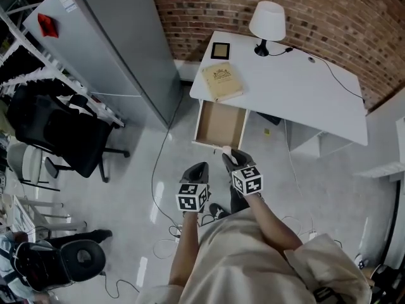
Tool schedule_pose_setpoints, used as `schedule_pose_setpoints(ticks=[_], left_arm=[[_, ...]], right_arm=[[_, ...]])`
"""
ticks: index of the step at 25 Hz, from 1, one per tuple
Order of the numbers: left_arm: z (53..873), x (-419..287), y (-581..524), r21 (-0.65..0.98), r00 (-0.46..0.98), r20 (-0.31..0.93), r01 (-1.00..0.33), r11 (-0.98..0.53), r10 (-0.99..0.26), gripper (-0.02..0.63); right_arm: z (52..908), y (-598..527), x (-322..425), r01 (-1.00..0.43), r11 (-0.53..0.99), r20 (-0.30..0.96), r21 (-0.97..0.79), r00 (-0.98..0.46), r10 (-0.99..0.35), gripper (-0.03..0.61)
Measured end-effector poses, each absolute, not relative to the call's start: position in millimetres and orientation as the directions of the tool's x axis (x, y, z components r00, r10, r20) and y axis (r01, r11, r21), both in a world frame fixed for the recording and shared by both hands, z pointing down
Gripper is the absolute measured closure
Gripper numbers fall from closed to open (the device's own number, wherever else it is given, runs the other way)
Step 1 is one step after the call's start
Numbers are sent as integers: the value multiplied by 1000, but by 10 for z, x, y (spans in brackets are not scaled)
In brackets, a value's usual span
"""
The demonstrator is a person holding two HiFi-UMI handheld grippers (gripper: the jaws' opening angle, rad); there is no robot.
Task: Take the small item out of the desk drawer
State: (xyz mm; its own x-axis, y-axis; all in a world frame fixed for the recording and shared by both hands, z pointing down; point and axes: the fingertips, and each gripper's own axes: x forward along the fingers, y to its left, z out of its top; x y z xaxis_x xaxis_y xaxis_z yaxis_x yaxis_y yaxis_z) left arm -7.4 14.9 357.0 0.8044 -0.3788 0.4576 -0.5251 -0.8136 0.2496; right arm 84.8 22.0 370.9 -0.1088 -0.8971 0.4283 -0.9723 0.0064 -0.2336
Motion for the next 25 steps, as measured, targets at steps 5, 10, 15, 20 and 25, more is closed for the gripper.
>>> schedule_pose_setpoints(ticks=[5, 10, 15, 20, 25], left_arm=[[3582, -77, 166, 249, 805, 458, -524, -814, -378, 598], [3665, -93, 209, 255, 805, 480, -508, -823, -348, 598], [3646, -168, 188, 249, 803, 478, -512, -822, -356, 598], [3647, -192, 227, 242, 802, 480, -511, -825, -355, 597], [3634, -222, 233, 239, 800, 478, -515, -823, -362, 597]], right_arm=[[3706, 215, 809, -973, 27, 424, -231, -126, -897, 440], [3793, 226, 755, -963, 44, 433, -266, -161, -887, 440], [3806, 230, 713, -960, 43, 432, -276, -164, -887, 440], [3765, 252, 750, -960, 27, 422, -278, -147, -895, 440], [3746, 268, 764, -964, 18, 418, -264, -132, -899, 440]])
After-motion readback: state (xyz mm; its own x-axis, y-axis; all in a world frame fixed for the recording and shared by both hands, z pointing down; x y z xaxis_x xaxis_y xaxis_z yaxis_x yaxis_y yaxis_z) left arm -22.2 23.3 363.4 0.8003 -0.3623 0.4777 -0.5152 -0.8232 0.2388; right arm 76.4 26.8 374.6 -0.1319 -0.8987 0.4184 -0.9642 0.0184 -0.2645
